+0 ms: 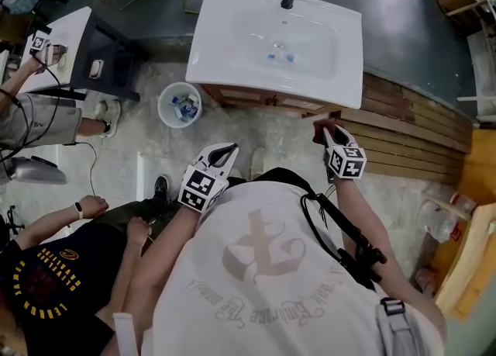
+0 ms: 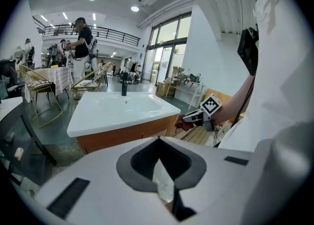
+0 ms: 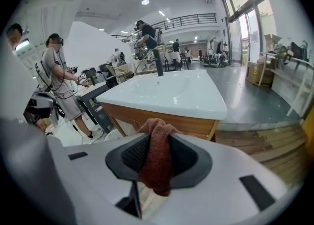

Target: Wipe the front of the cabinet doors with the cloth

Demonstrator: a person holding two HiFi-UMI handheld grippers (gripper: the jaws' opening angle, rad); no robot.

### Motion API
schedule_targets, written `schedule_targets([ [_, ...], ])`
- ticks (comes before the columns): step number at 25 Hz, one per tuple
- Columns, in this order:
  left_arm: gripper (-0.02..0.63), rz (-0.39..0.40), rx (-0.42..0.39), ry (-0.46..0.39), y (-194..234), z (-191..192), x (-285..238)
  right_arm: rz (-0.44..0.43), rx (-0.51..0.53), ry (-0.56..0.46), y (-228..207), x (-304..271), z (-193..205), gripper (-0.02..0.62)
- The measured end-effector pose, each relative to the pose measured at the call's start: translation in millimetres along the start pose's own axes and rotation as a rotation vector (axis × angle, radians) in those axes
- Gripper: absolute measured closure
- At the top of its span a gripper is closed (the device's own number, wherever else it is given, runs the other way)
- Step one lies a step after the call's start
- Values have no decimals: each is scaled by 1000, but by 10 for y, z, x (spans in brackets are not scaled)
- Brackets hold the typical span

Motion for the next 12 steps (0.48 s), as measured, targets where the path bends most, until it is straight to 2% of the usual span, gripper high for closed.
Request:
schedule_targets([
  [7, 594, -13, -13, 35, -30, -53, -125, 138, -119, -2, -558, -187, 16, 474],
  [12, 594, -31, -4, 53, -70, -75, -170, 165, -79, 17, -785, -304, -22, 474],
])
Point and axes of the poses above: the fingertips, and each gripper's own axes: x backward along the fingers, y to its left, z out of its underside, the point moved 7 cm from there along x, backward along the fingers, and after that the axes turned 10 degrees about x, right-handed, at the moved point
